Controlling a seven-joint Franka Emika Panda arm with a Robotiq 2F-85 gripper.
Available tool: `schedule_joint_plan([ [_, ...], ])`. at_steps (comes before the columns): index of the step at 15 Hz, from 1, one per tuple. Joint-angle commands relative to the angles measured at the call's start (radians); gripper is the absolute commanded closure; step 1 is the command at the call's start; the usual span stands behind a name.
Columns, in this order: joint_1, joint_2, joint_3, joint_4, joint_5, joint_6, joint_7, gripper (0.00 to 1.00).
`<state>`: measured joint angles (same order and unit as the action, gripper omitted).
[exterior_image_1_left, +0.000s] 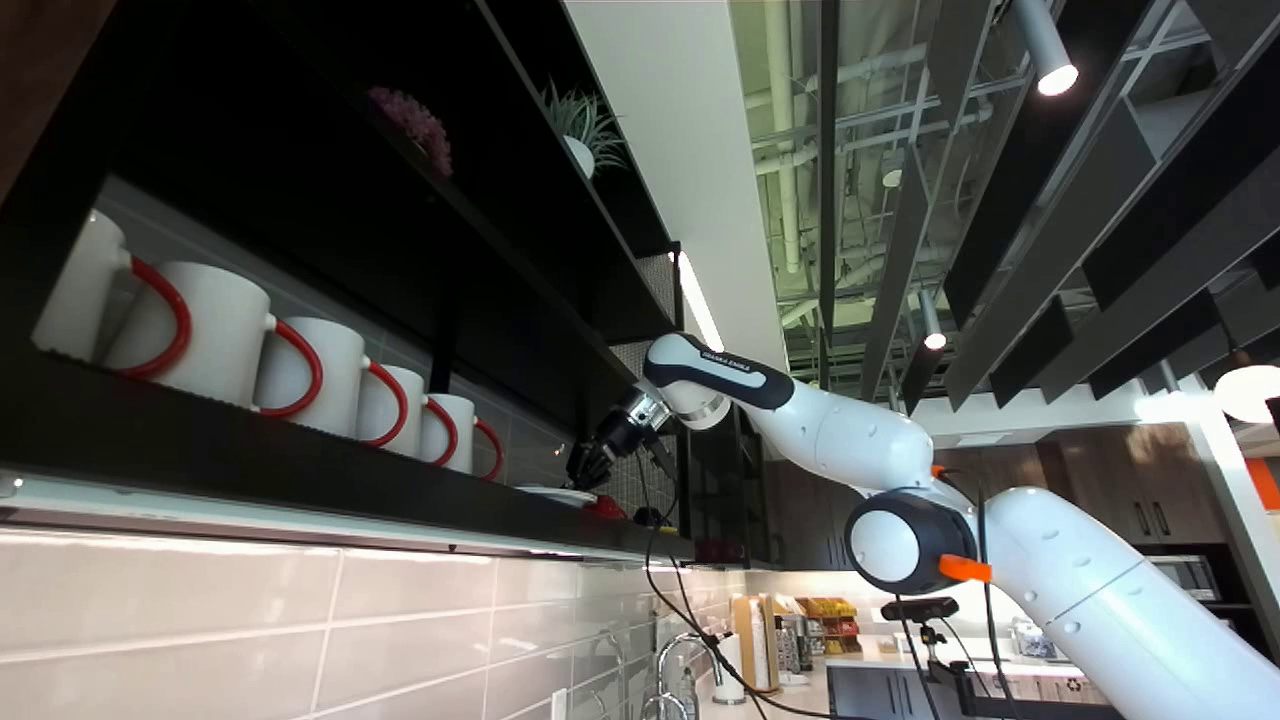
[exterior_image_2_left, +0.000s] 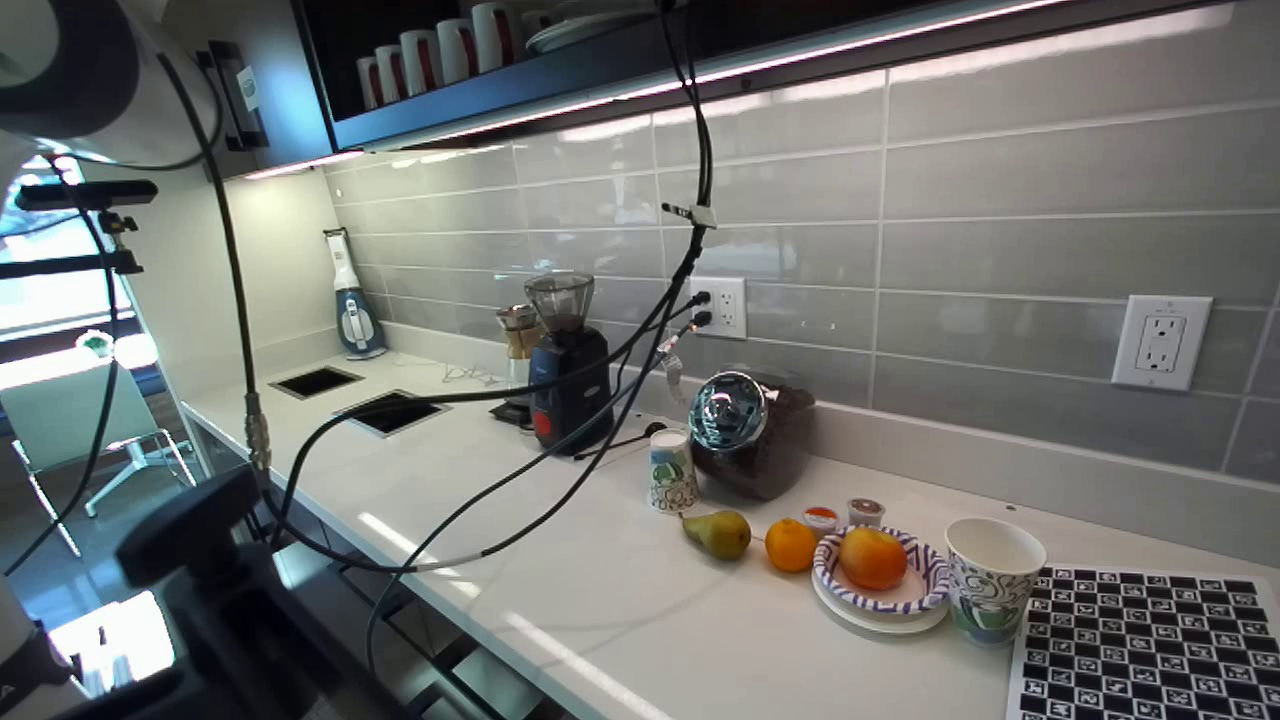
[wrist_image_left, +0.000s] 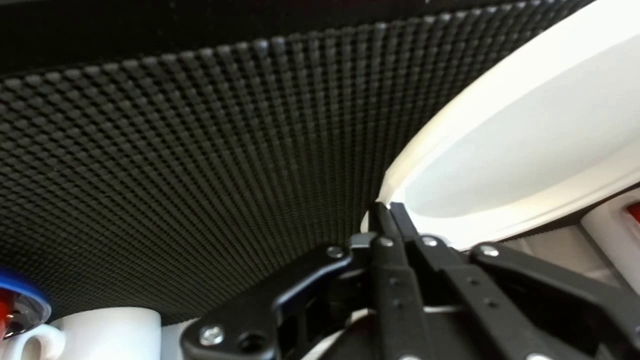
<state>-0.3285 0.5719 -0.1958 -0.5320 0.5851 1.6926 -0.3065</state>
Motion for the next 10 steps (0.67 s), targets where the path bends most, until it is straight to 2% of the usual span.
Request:
schedule_joint_plan([
  [1,0.003,0.003,-0.001,0.023,-0.003,-0.001,0.032,0.98],
  [2,0.003,0.003,-0.001,0.023,-0.004,0.001,0.034,0.90],
  [5,0.004,0.003,-0.001,0.023,-0.004,0.000,0.036,0.85],
  [7,0.005,0.004,-0.001,0.023,-0.005,0.000,0.038,0.89],
  [8,0.005,0.003,-0.001,0.023,-0.004,-0.001,0.038,0.99],
  [10,0.005,0.003,-0.002,0.023,-0.005,-0.001,0.038,1.00],
])
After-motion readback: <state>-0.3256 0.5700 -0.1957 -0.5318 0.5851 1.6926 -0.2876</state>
